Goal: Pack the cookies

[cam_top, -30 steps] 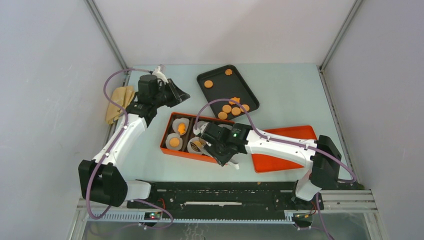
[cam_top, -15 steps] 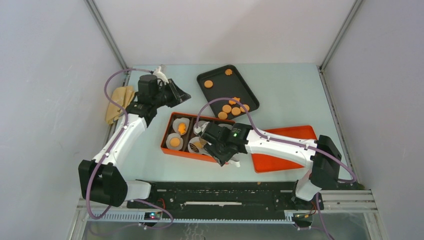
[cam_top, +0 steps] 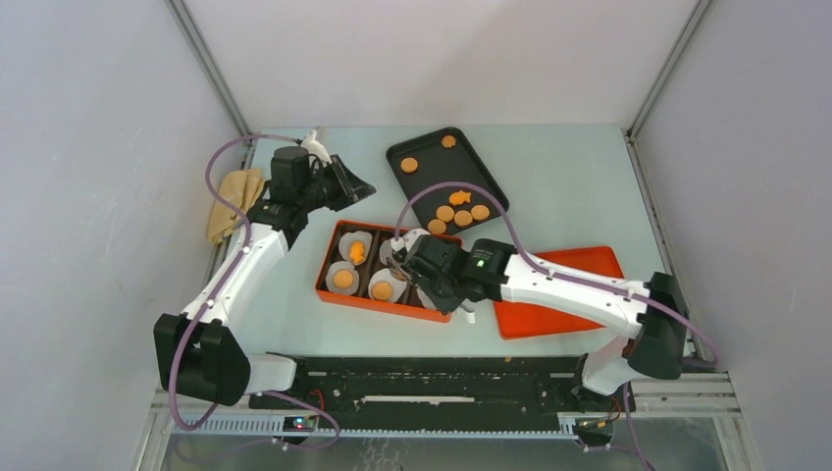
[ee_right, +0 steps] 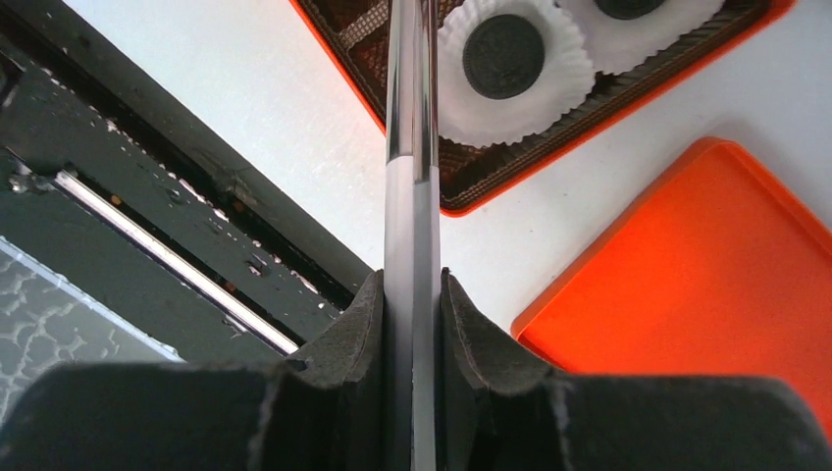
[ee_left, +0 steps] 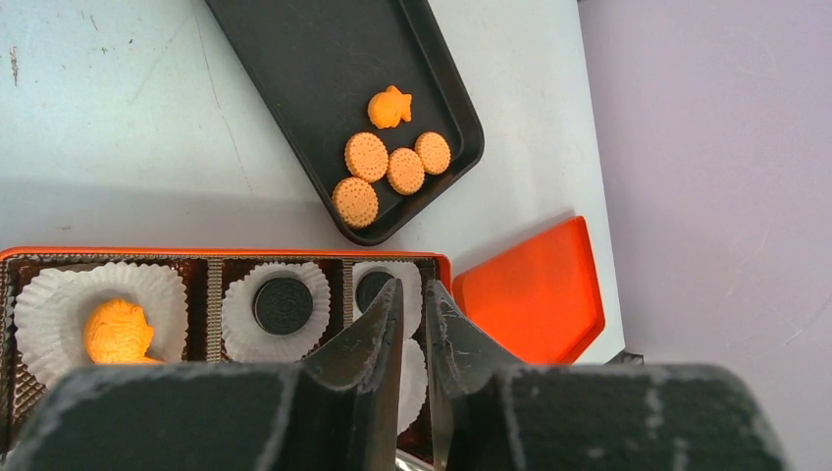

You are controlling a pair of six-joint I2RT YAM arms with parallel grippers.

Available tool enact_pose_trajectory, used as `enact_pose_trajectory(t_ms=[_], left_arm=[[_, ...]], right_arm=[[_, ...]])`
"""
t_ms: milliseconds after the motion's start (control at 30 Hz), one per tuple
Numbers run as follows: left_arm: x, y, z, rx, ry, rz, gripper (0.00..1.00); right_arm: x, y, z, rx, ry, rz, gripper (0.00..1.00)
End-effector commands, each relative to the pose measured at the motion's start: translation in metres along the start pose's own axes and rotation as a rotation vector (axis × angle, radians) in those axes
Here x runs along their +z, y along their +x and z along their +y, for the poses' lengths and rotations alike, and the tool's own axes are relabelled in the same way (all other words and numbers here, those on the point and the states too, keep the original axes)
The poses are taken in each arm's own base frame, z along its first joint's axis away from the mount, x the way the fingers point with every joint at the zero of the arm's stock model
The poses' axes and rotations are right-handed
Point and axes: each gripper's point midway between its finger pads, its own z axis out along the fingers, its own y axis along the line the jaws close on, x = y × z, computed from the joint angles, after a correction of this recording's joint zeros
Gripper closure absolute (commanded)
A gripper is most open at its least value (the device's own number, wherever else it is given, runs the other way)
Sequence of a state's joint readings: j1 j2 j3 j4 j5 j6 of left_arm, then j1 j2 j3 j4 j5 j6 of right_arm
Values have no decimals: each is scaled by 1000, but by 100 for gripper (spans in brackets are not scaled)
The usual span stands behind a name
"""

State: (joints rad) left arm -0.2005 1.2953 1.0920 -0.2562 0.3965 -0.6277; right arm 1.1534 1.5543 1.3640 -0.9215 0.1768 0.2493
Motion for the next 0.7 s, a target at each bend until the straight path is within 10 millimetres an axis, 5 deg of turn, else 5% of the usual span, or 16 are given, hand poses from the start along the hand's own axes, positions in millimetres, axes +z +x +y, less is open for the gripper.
enact_pose_trajectory(t_ms=[0,133,233,500,667], left_arm=[[-8,-4,-7,26,33,-28,81],[-8,-5,-6,27,25,-36,82],[-7,-5,-4,39,5,-49,82],[-8,-4,-6,93,-31,-60,83],[0,3,-1,88,-40,-44,84]], right_arm=[[-42,-28,-18,79,42,-170,99],[-63,-41,-57,190,162,-265,100],[-59,-48,-119,345,302,-273,100],[-14,-66,-295,691,508,-190,100],[38,-75,-372,678,577,-45,99]])
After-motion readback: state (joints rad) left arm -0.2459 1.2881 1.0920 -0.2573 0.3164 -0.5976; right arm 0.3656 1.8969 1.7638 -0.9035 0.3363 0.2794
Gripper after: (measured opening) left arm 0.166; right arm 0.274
